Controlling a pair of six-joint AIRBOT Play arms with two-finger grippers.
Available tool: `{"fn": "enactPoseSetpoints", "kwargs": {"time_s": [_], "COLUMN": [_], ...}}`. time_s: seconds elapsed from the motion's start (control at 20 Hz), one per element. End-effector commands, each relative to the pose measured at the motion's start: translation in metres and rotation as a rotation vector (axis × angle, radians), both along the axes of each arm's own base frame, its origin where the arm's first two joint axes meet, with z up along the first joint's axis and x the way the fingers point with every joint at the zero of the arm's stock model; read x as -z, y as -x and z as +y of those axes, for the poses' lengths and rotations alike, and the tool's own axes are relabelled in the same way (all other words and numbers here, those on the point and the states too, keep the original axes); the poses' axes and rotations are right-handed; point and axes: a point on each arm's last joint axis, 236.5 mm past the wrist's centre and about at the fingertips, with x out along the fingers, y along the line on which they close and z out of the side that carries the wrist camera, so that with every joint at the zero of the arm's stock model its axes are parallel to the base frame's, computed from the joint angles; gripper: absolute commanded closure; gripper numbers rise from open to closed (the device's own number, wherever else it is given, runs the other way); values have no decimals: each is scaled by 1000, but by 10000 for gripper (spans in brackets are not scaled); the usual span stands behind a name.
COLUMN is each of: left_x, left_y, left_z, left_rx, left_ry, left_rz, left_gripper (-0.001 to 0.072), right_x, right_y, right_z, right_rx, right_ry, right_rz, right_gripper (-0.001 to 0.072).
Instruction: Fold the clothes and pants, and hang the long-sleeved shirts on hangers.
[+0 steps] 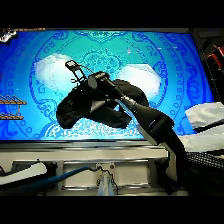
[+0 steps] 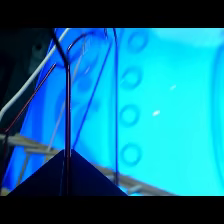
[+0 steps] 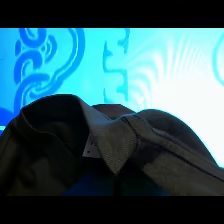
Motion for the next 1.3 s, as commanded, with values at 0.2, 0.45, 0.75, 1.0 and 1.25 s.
{"fn": "enactPoseSetpoints", "kwargs": {"time_s": [0.2, 0.45, 0.75, 1.0, 1.25], "left_x": [-93, -124, -99, -86, -72], "left_y": [8, 72, 170, 222, 265], "left_z": [-185, -274, -285, -312, -352], "left_rx": [296, 497, 520, 597, 753], "left_ry": [240, 273, 277, 349, 422], "left_rz": [-207, -198, -138, -203, -221], "left_gripper": [693, 692, 693, 692, 693], "right_x": [0, 5, 4, 1, -9], "right_y": [-8, 0, -4, -10, -4], "right_z": [-3, -7, -13, -31, -37], "right_rx": [9, -9, 3, 24, 11], "right_ry": [11, 38, 40, 51, 61], "right_rz": [-36, -5, 5, 40, 56], "right_gripper": [691, 691, 691, 691, 691]}}
